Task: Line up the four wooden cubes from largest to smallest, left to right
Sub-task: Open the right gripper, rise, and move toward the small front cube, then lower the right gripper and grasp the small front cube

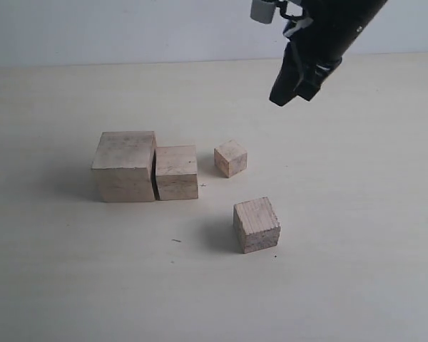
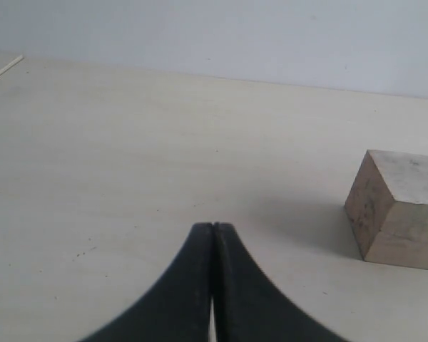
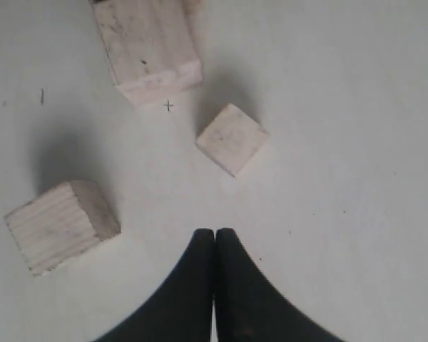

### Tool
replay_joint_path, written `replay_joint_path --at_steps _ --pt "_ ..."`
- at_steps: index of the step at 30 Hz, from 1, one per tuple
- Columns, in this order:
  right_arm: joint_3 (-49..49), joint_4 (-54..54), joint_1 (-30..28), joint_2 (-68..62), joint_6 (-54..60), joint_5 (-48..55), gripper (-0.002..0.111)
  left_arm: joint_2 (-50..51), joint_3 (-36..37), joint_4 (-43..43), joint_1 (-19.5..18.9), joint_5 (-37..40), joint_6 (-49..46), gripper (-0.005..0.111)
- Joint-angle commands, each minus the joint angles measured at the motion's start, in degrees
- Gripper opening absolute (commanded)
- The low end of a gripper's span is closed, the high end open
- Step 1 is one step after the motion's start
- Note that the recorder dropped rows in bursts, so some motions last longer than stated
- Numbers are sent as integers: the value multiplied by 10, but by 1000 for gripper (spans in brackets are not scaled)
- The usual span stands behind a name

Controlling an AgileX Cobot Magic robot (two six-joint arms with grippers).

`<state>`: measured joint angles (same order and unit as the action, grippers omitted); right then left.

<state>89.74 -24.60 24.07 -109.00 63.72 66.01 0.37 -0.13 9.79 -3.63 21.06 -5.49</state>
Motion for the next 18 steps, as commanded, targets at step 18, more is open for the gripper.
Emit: replay_joint_path --at_steps 18 --pt "-140 -150 -1 1 223 -29 0 -4 1 -2 3 -5 0 0"
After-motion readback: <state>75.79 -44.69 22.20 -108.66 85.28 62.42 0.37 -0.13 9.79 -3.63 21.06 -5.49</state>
